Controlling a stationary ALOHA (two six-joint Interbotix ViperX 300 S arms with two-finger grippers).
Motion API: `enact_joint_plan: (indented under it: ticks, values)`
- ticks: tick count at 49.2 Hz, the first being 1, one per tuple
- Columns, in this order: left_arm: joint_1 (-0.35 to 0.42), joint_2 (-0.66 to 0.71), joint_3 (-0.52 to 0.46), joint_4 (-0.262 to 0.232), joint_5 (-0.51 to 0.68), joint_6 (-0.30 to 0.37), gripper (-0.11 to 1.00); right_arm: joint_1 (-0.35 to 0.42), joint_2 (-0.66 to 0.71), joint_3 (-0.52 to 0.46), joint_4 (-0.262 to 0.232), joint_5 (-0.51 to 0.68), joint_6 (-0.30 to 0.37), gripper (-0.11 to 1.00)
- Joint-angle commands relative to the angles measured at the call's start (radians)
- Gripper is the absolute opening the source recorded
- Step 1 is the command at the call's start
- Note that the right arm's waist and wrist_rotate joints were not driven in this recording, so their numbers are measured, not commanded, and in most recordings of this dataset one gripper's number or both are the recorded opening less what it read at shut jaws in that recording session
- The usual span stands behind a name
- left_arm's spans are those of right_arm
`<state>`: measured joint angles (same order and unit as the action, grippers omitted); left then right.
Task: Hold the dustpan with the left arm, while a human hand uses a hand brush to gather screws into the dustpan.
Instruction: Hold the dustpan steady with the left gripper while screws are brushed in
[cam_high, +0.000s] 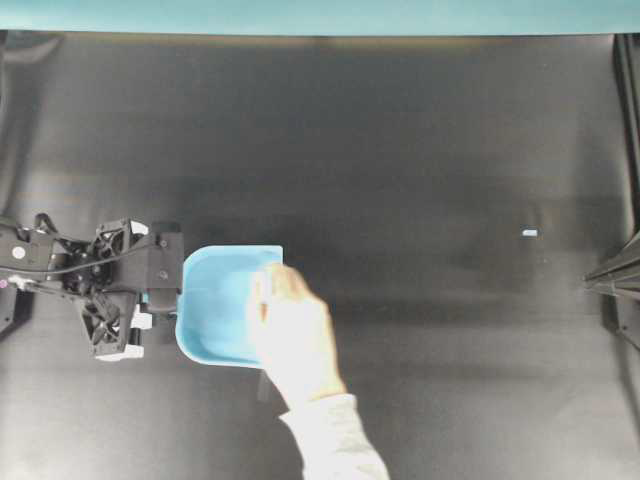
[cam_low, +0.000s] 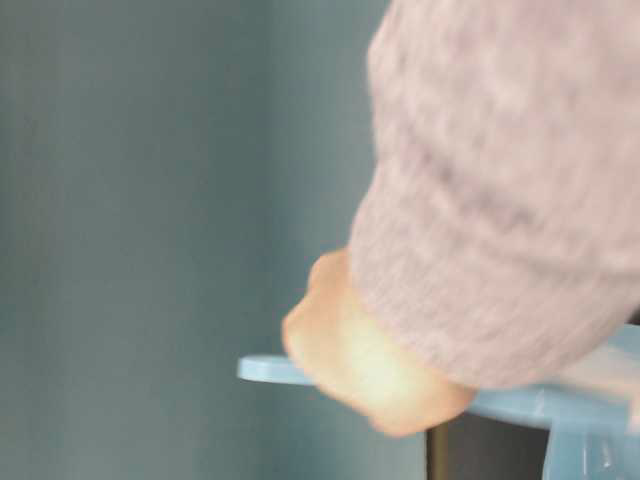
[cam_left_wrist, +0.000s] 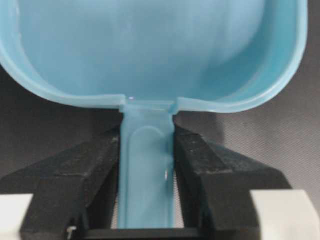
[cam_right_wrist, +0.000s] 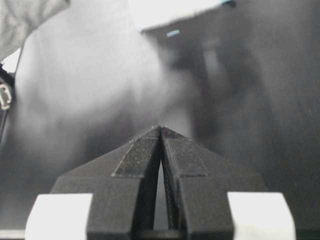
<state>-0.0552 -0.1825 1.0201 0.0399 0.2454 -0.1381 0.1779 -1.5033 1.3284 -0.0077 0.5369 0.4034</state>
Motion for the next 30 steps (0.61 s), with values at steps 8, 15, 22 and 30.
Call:
enact_joint_plan:
  ticks: [8, 15, 22, 30]
  values:
    - [0.020, 0.008, 0.025, 0.005, -0.078, 0.000, 0.30, 0.000, 0.005, -0.008, -0.002, -0.005, 0.000, 0.00]
    - [0.029, -0.005, 0.071, 0.005, -0.198, -0.008, 0.30, 0.000, 0.005, -0.008, -0.002, -0.005, 0.000, 0.00]
    - [0.040, -0.031, 0.127, 0.005, -0.370, -0.012, 0.30, 0.000, 0.003, -0.008, -0.002, -0.005, 0.000, 0.00]
    - [0.064, -0.072, 0.187, 0.005, -0.578, -0.011, 0.30, 0.000, 0.003, -0.008, -0.002, -0.005, 0.000, 0.00]
